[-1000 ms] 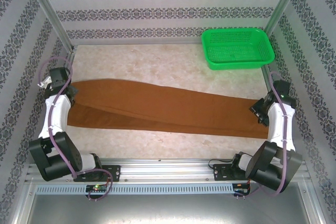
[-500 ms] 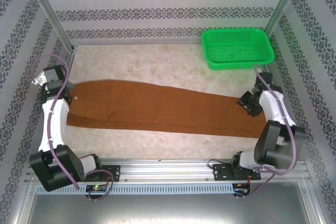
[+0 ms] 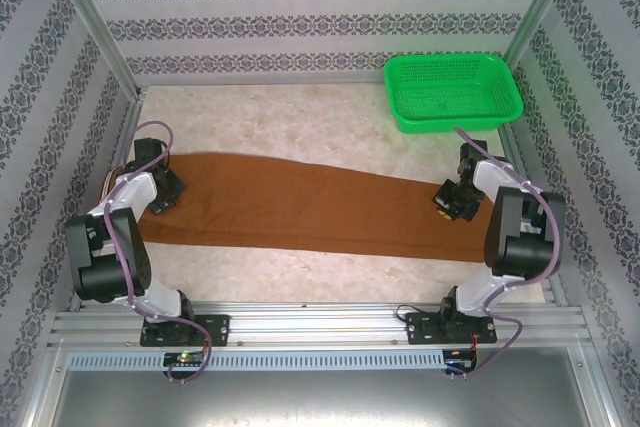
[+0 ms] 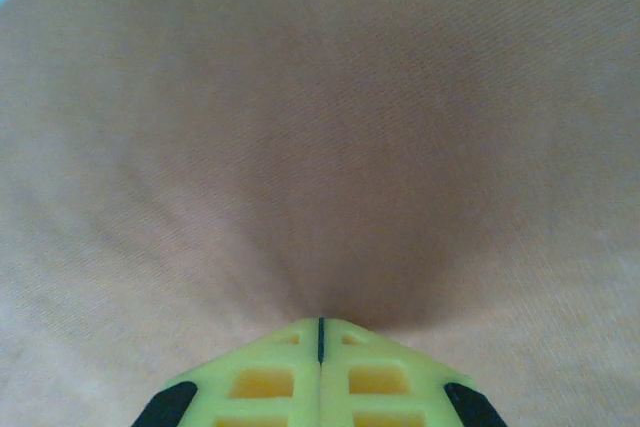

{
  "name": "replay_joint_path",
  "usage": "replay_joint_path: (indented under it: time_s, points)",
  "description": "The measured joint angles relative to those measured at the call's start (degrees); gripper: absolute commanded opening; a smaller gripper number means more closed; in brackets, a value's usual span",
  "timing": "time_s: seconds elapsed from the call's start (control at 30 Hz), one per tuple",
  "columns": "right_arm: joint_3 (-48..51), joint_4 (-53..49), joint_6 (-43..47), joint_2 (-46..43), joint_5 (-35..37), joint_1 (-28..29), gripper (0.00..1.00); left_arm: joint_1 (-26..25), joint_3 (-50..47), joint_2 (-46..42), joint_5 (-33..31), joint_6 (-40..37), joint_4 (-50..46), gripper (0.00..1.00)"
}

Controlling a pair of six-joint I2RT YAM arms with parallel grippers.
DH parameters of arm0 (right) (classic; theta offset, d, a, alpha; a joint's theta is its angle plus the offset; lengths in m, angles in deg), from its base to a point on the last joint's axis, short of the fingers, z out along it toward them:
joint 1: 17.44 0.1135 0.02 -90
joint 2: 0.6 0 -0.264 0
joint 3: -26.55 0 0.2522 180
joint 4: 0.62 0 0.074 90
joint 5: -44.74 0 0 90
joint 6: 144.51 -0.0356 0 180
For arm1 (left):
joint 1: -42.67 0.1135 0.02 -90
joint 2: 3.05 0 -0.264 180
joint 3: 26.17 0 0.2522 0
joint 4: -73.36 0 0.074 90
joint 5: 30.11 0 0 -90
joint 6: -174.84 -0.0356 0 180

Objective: Roll up the long pants

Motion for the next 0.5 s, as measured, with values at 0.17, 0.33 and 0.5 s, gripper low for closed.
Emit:
replay_joint_path:
  time_s: [0.17, 0.33, 0.5]
  points:
    - [-6.6, -3.17, 0.52, 6.14, 0.11, -0.37, 0.0, 0.0, -4.55, -0.24, 1.07, 0.5, 2.21, 0.0]
    - [-12.87, -6.6, 0.96, 10.51, 1.29, -2.27, 0.0, 0.0, -9.77, -2.78, 3.3, 1.36, 3.82, 0.0]
    - [-18.36, -8.2, 2.21, 13.38, 4.48, -6.32, 0.0, -0.39, -12.98, -5.46, 6.14, 2.03, 6.36, 0.0]
